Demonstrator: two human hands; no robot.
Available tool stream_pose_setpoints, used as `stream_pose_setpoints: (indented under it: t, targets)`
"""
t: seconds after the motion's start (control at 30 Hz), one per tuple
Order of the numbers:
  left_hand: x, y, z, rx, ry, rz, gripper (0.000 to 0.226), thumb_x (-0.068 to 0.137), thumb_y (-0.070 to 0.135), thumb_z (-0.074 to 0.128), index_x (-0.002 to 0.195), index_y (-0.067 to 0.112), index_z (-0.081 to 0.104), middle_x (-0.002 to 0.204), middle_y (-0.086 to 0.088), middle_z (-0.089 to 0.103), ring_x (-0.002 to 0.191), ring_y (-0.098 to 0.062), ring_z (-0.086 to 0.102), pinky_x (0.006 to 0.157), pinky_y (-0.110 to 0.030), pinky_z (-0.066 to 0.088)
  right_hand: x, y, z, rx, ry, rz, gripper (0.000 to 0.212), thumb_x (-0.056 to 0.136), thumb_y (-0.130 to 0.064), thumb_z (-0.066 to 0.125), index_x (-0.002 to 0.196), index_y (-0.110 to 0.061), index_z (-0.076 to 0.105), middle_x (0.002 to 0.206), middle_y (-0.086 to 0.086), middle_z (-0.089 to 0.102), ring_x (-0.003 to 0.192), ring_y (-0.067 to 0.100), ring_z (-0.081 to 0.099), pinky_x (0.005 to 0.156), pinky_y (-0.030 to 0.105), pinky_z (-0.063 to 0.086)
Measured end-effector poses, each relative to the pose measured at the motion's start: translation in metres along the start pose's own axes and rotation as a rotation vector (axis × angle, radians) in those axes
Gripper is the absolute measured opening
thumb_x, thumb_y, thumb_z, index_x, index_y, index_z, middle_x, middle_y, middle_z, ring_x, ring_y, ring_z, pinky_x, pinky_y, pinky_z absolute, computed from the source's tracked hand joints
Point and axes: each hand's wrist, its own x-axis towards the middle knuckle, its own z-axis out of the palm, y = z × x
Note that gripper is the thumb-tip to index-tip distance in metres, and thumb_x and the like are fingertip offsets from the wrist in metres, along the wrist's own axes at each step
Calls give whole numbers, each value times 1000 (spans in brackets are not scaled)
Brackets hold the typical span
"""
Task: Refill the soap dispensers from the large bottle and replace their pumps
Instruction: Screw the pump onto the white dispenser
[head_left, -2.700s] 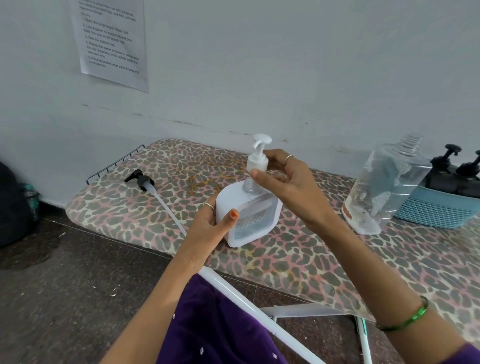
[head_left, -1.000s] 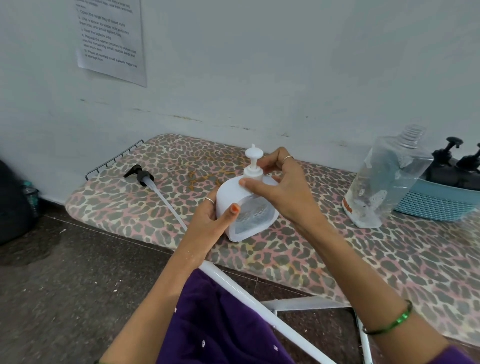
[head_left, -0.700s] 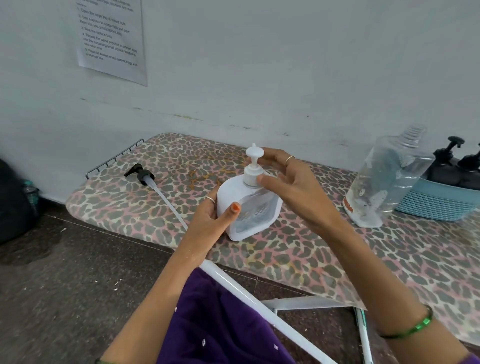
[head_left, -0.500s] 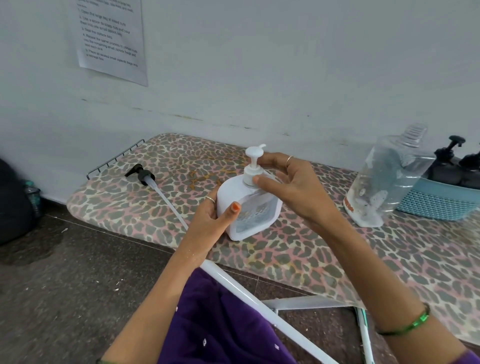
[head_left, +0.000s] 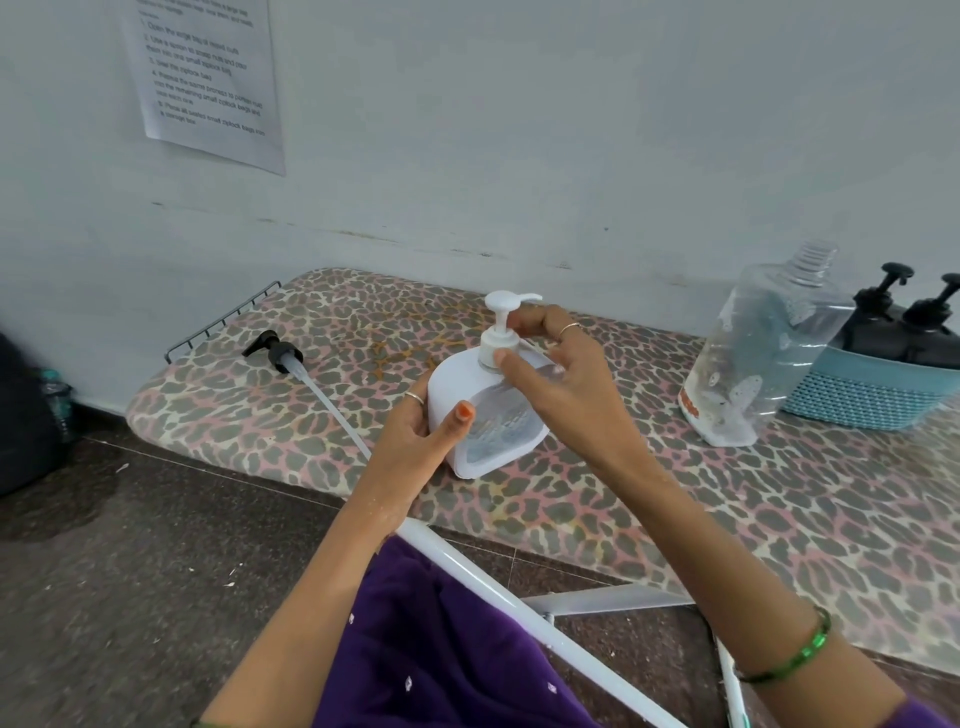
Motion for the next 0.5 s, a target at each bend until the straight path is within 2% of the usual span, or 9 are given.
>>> stream_pose_setpoints:
  t: [0.07, 0.13, 0.17, 0.23, 0.3, 0.33, 0.4, 0.5]
  targets:
    - [0, 1, 1, -3, 7, 2, 83, 49, 80, 72, 118, 35, 58, 113, 1, 70, 108, -21, 65, 93, -59, 49, 1, 1, -4, 11, -31, 10, 23, 90, -14, 61, 108, -27, 60, 111, -16, 65, 106, -5, 58, 89, 13, 44]
    - [-1, 3, 2, -4, 12, 19, 79, 52, 80, 71, 117, 37, 59, 112, 0, 70, 106, -24, 66, 91, -65, 46, 3, 2, -5, 1, -35, 14, 23, 89, -14, 62, 109, -24, 62, 116, -10, 66, 111, 1, 58, 97, 24, 45]
    - [-2, 4, 3, -5, 15, 24, 76, 53, 80, 70, 116, 39, 59, 111, -1, 70, 106, -26, 66, 90, -67, 45, 3, 3, -5, 7, -29, 19, 22, 88, -14, 64, 107, -25, 62, 114, -11, 66, 111, 1, 59, 98, 25, 45]
    - [-2, 5, 4, -13, 25, 13, 74, 50, 81, 70, 111, 42, 61, 112, -7, 69, 108, -36, 63, 90, -70, 43, 4, 3, -3, 19, -10, 29, 20, 86, -15, 68, 101, -27, 62, 107, -17, 66, 107, 0, 59, 94, 19, 44]
    - [-3, 6, 5, -17, 28, 3, 73, 47, 83, 71, 107, 43, 61, 113, -8, 68, 109, -37, 61, 91, -69, 44, 5, 5, 0, 17, 20, 42, 20, 83, -19, 73, 98, -22, 61, 103, -13, 66, 105, 5, 61, 87, 9, 40]
    - [-3, 6, 5, -15, 24, 1, 74, 47, 82, 71, 108, 42, 61, 112, -5, 69, 109, -33, 63, 92, -65, 45, 5, 6, 2, 14, 44, 46, 21, 81, -20, 74, 97, -18, 60, 102, -8, 67, 103, 8, 61, 83, 7, 41]
    - [-3, 5, 4, -8, 18, 0, 79, 47, 81, 71, 112, 39, 59, 111, 0, 70, 107, -22, 66, 94, -58, 49, 4, 8, 6, 8, 91, 45, 27, 79, -21, 77, 93, -12, 56, 97, -2, 65, 98, 12, 61, 82, 15, 44]
    - [-2, 4, 4, 1, 19, -1, 80, 48, 80, 73, 114, 37, 59, 112, 0, 70, 108, -22, 66, 94, -56, 50, 4, 8, 10, 13, 114, 50, 29, 77, -24, 78, 91, -17, 54, 92, -5, 61, 93, 13, 60, 81, 26, 48]
